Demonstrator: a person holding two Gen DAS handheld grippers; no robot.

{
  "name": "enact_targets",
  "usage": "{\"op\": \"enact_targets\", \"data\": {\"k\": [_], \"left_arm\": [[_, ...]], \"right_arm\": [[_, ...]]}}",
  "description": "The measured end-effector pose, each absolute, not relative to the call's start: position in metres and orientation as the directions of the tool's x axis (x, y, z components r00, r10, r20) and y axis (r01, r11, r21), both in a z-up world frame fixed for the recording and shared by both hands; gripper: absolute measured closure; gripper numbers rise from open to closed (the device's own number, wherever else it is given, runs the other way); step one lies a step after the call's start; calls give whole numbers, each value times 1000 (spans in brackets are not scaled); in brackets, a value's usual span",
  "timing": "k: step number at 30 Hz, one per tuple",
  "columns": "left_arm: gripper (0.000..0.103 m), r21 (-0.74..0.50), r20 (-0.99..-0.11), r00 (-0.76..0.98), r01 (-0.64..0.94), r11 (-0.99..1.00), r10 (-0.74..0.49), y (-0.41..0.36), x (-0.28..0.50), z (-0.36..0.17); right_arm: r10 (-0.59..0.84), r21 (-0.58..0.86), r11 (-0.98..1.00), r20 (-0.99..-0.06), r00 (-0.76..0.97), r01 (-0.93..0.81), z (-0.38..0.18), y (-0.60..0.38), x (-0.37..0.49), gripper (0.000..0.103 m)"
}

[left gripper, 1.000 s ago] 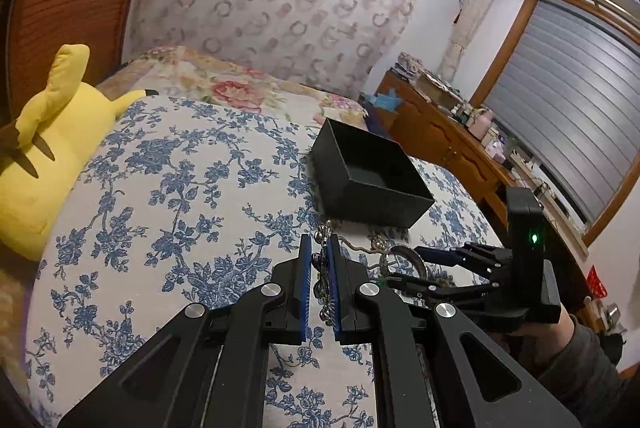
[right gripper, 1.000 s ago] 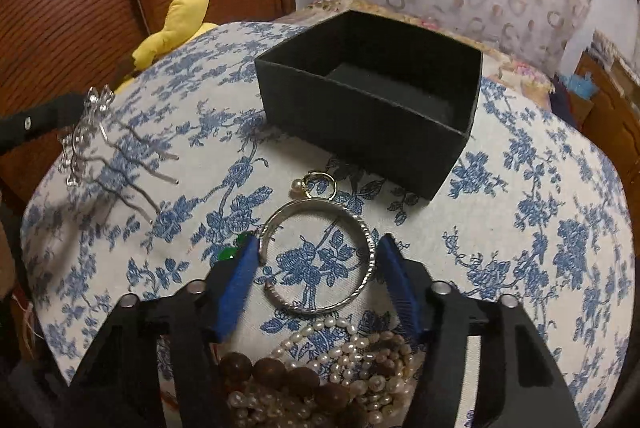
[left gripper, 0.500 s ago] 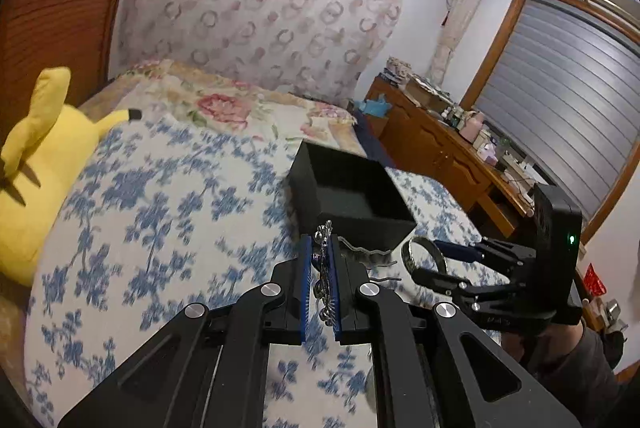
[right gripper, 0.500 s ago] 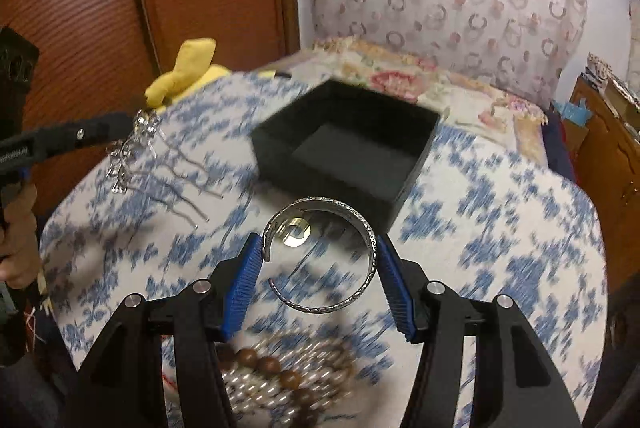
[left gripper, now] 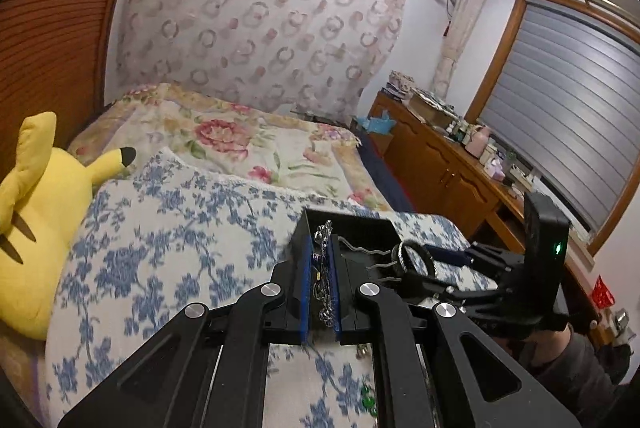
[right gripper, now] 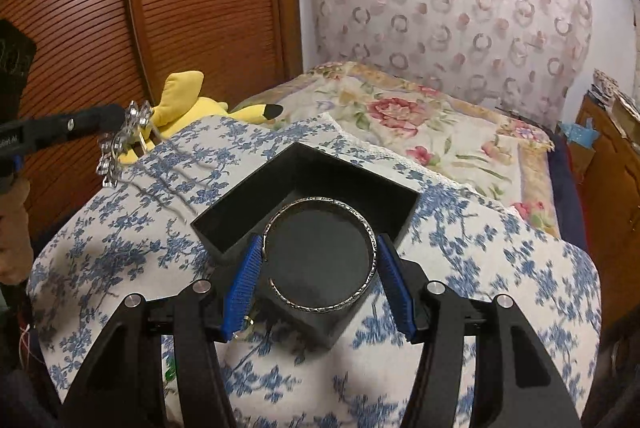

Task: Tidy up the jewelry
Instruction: 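Drop the silver bangle into the box with right tool while left tool carries hairpins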

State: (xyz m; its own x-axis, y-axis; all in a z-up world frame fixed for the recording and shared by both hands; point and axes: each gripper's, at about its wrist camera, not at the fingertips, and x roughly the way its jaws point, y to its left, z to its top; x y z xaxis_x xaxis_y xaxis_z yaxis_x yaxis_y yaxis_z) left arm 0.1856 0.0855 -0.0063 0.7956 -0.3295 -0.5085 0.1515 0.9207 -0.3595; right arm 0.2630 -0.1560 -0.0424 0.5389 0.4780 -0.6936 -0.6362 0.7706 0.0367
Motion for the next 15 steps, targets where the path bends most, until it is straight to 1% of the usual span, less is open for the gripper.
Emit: {"op": "enact_targets", "data": {"k": [5, 8, 9, 10, 15], "left_arm": [[96, -364, -518, 790, 144, 920, -329, 87, 204, -8], [96, -360, -534, 777, 147, 921, -332, 82, 218, -12], [96, -360, -539, 772, 149, 921, -336, 80, 222, -14], [96, -359, -543, 769, 150, 921, -337, 78, 225, -15], [96, -352, -569, 747, 157, 923, -344, 66, 243, -22]], "right_arm": [[470, 38, 755, -728, 499, -655, -56, -148, 278, 42], [473, 33, 743, -732, 491, -668, -60, -147, 281, 42], [483, 39, 738, -727, 488, -673, -59, -147, 281, 40], [488, 43, 738, -724, 488, -673, -58, -148, 282, 34], [501, 52, 744, -704, 504, -666, -48, -166, 281, 34]]}}
